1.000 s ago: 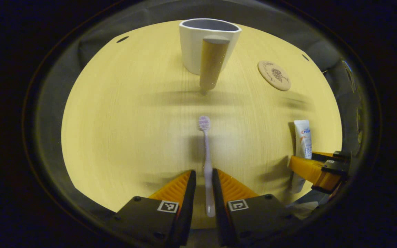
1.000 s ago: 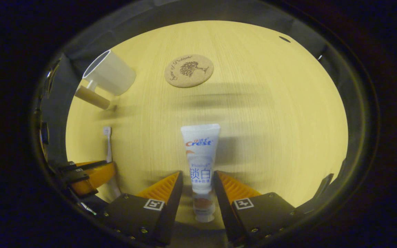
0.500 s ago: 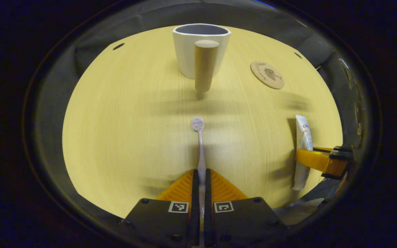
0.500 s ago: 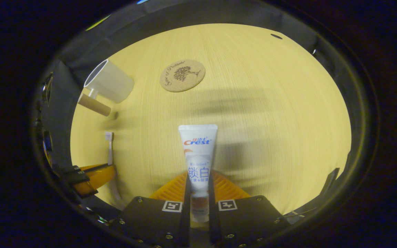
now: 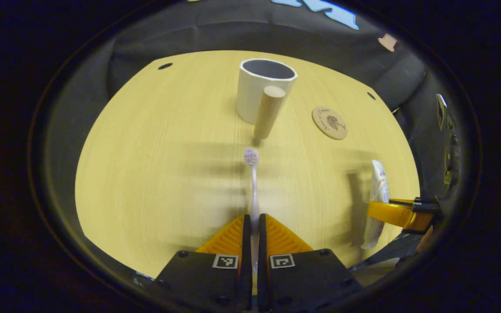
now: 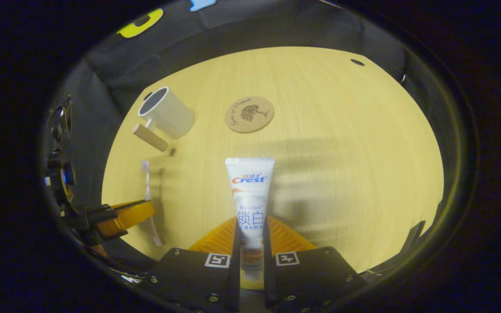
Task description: Put the toothbrush and toothpaste on the desktop into the cup, then pick up the cup and place it on the coaster on the desktop.
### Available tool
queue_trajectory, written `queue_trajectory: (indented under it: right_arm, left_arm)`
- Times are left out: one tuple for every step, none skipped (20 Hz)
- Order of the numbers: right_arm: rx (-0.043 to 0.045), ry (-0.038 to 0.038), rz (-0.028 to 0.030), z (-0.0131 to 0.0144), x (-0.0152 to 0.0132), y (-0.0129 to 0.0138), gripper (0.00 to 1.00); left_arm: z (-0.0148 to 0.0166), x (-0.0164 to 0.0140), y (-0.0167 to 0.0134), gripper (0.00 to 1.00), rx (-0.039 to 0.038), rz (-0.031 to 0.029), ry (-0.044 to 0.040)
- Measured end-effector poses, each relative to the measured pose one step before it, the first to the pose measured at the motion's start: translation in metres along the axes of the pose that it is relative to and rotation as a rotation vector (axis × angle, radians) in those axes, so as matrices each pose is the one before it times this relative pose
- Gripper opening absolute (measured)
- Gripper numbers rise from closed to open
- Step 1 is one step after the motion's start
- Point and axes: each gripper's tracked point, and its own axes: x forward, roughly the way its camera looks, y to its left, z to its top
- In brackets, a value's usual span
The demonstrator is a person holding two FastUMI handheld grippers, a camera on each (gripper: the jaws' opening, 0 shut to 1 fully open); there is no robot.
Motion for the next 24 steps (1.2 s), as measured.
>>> queue_trajectory:
  right_arm:
    - [-0.00218,-0.01548,0.00783,0.00394,-0.00366,0.00173,0.23]
    - [-0.00647,-0.01721,0.00714,0.00421,-0.00364,0.00242,0.23]
    - [-0.00594,-0.01504,0.00382,0.00389,-0.00344,0.00122,0.23]
    - [-0.00689,-0.01907,0.00451,0.00473,-0.00338,0.00213,0.23]
    - [-0.00594,-0.01839,0.00523,0.00553,-0.00373,0.00191,0.23]
    - [-0.00294,-0.01594,0.00343,0.00438,-0.00377,0.00185,0.23]
    - [-0.00137,-0.01684,0.00587,0.00546,-0.00358,0.00172,0.23]
    - [-0.00093,-0.021,0.00628,0.00643,-0.00307,0.00231,0.23]
    - [-0.00325,-0.02083,0.00445,0.00685,-0.00325,0.00102,0.23]
    - [-0.00586,-0.02577,0.0056,0.00643,-0.00279,0.00179,0.23]
    - [-0.00387,-0.02791,0.005,0.00773,-0.00368,0.00108,0.23]
    - [-0.00015,-0.031,0.00472,0.00866,-0.00247,0.00172,0.23]
    - [0.00299,-0.03504,0.00765,0.0102,-0.00338,0.00253,0.23]
    - [0.00085,-0.03504,0.01087,0.00813,-0.00272,0.00246,0.26]
    - [-0.00166,-0.03448,0.00911,0.00944,-0.00267,0.0026,0.23]
    - [-0.00441,-0.0328,0.00833,0.00805,-0.00284,0.00263,0.23]
    - [-0.00603,-0.0312,0.00592,0.00857,-0.00176,0.00248,0.23]
    - [-0.0058,-0.0284,0.00398,0.00675,-0.00215,0.002,0.23]
    - [-0.00766,-0.02701,0.00563,0.00791,-0.00174,0.00244,0.23]
    - [-0.0116,-0.03047,0.00391,0.00824,-0.00158,0.00347,0.23]
    - [-0.00727,-0.01733,0.00139,0.00573,-0.00062,0.00151,0.23]
    - [-0.00603,-0.01688,0.001,0.00632,-0.00029,0.00165,0.23]
    - [-0.0064,-0.01414,0.00098,0.00485,-0.00026,0.00161,0.23]
    - [-0.00722,-0.01193,-0.00074,0.00444,0.00037,0.00173,0.23]
  left_arm:
    - [0.00382,-0.00478,0.00181,0.12,-0.00829,0.00135,-0.02329]
    - [0.00318,-0.00443,0.00322,0.12,-0.00681,0.00088,-0.02467]
    - [0.00589,-0.00507,0.002,0.12,-0.00868,0.00125,-0.0261]
    - [0.00695,-0.00541,-0.00058,0.12,-0.00866,-0.00405,-0.0267]
    - [0.00715,-0.00577,0.00009,0.12,-0.00676,-0.00183,-0.02733]
    - [0.00805,-0.00612,0.00146,0.12,-0.00296,-0.00058,-0.03055]
    - [0.0078,-0.00336,0.00345,0.12,-0.00013,-0.00175,-0.03503]
    - [0.0107,-0.00145,0.00171,0.12,-0.00048,0.00027,-0.03446]
    - [0.0109,-0.00416,-0.00027,0.13,-0.00104,-0.00551,-0.03377]
    - [0.0113,-0.00233,-0.00264,0.12,-0.00179,-0.00406,-0.03274]
    - [0.01129,-0.00243,-0.00212,0.12,-0.00047,-0.00774,-0.03234]
    - [0.01033,-0.00169,-0.00071,0.12,0.00166,-0.00957,-0.02983]
    - [0.01112,-0.00156,-0.00175,0.12,0.00184,-0.00611,-0.03517]
    - [0.01244,0.00012,-0.00073,0.12,0.00345,-0.0051,-0.03266]
    - [0.01188,0.00046,-0.00134,0.12,0.00245,-0.00537,-0.03581]
    - [0.01172,-0.00002,-0.00119,0.12,0.00136,-0.00753,-0.03666]
    - [0.01128,-0.00072,-0.0009,0.12,0.00023,-0.00426,-0.0351]
    - [0.01123,0.00073,-0.00269,0.12,-0.00098,-0.00721,-0.03396]
    - [0.01207,0.00021,-0.00204,0.12,0.00062,-0.0065,-0.03393]
    - [0.01229,0.00195,-0.00098,0.12,0.00402,-0.01029,-0.04276]
    - [0.00823,0.00292,-0.00192,0.12,0.00131,-0.00611,-0.02419]
    - [0.0071,0.00182,-0.0013,0.12,0.00048,-0.00711,-0.01972]
    - [0.00365,0.00461,-0.0032,0.12,0.00036,-0.00926,-0.01056]
    - [0.00238,0.00368,-0.00188,0.12,0.00083,-0.00842,-0.0104]
